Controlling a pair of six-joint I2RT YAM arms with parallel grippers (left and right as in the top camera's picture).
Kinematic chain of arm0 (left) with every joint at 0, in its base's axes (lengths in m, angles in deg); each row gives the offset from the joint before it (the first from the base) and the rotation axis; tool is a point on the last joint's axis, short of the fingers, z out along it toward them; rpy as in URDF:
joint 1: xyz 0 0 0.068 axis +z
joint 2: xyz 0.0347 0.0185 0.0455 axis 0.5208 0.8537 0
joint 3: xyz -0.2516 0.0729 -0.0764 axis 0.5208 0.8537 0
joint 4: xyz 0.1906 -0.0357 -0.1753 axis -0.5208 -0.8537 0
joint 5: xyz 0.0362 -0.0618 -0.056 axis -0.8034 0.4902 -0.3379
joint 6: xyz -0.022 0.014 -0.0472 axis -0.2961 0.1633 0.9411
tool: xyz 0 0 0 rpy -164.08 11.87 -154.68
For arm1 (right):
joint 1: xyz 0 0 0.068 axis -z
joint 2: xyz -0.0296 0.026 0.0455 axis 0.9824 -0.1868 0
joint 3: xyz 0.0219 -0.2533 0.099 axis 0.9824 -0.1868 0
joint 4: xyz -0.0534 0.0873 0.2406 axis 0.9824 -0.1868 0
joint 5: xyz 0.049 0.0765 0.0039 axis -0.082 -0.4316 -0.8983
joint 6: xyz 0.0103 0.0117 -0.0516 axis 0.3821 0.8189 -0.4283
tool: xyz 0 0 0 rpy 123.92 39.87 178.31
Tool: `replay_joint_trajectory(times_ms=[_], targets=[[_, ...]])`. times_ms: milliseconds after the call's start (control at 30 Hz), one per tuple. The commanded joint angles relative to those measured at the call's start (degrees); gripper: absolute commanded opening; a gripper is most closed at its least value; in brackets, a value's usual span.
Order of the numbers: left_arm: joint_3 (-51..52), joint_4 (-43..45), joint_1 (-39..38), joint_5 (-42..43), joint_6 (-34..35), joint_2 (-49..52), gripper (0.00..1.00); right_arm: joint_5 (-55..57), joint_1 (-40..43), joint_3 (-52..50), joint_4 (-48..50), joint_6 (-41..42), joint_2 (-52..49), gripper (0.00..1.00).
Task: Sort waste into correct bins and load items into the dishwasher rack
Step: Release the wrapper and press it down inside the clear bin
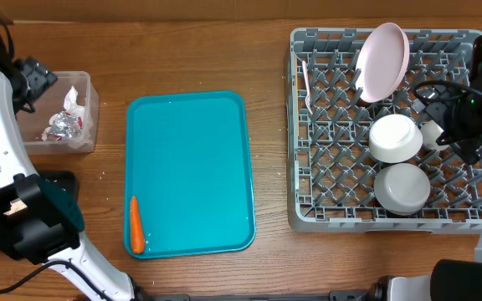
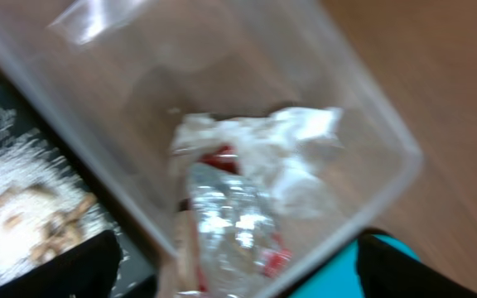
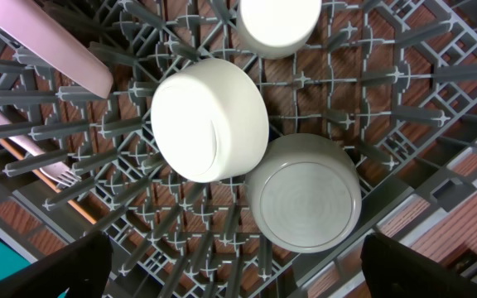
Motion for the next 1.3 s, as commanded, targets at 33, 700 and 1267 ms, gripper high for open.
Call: replay_joint_trajectory(times_ms=[33,700,1267], targets=[[-2.08,-1.60,-0.22,12.46,-5.73,0.42,0.52,-0.11,0.17,-0.20,0.24,-0.13,0.17,1.00],[-0.61,-11.10,-1.99,10.05,-5.35,4.04,0.04,-0.11,0.17,-0.20,0.24,-0.11,0.17,1.00],[-0.52,-10.67,-1.55,2.03,-5.70,15.50,0.04,-0.11,0.17,-0.20,0.24,-0.13,0.17,1.00]])
